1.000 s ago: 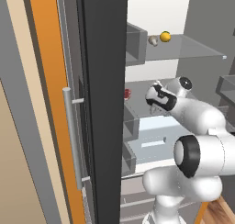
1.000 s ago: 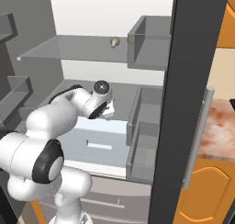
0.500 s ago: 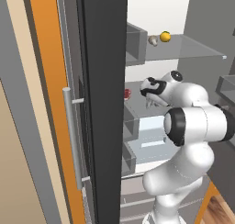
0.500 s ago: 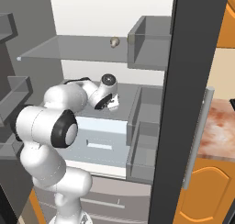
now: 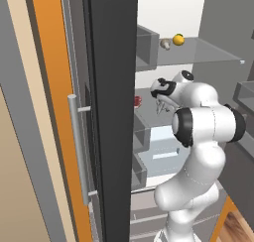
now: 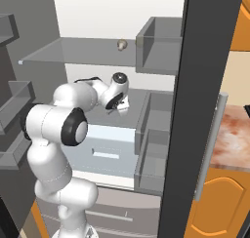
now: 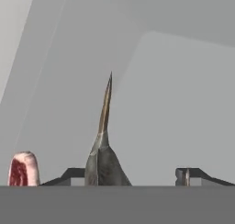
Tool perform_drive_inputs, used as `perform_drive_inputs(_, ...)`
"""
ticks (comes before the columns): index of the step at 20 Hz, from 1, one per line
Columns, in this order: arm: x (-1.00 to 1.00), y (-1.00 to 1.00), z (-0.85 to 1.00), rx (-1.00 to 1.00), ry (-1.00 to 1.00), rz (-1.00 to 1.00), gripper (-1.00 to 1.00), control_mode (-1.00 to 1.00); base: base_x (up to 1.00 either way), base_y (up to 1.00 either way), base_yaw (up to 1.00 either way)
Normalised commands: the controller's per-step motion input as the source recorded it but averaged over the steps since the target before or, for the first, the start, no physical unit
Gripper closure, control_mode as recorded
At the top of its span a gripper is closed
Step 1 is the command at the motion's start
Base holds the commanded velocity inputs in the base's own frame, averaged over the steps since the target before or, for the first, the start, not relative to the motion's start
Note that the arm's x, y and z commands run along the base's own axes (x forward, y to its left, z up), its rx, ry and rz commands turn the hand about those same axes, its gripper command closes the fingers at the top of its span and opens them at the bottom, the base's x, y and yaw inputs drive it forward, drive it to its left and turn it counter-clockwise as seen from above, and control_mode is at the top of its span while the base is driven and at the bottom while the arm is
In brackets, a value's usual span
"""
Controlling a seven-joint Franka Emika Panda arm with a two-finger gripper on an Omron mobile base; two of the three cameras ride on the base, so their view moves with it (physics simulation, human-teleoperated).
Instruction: Transport the fish and mushroom to the fridge. Place the fish on the rack containing meat and place the mushroom on the rack containing the vegetable, ensuring meats and vegetables are on different racks.
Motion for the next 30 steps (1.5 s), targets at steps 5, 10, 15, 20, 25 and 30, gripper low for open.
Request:
perform_drive_inputs(5, 0.04, -0.02, -0.64, -0.01, 0.00, 0.00, -1.00, -1.00, 0.00, 0.00, 0.00)
perform_drive_inputs(10, -0.22, -0.01, -0.24, 0.00, -0.08, 0.00, -1.00, -1.00, 0.00, 0.00, 0.00)
perform_drive_inputs(15, -0.10, 0.00, -0.03, 0.00, -0.10, 0.00, -1.00, -1.00, 0.00, 0.00, 0.00)
perform_drive_inputs(20, -0.03, 0.00, 0.00, 0.00, -0.07, 0.00, -1.00, -1.00, 0.00, 0.00, 0.00)
perform_drive_inputs(25, -0.20, 0.00, 0.09, 0.00, -0.02, 0.00, -1.00, -1.00, 0.00, 0.00, 0.00)
perform_drive_inputs(30, -0.77, 0.00, 0.19, 0.00, -0.08, 0.00, -1.00, -1.00, 0.00, 0.00, 0.00)
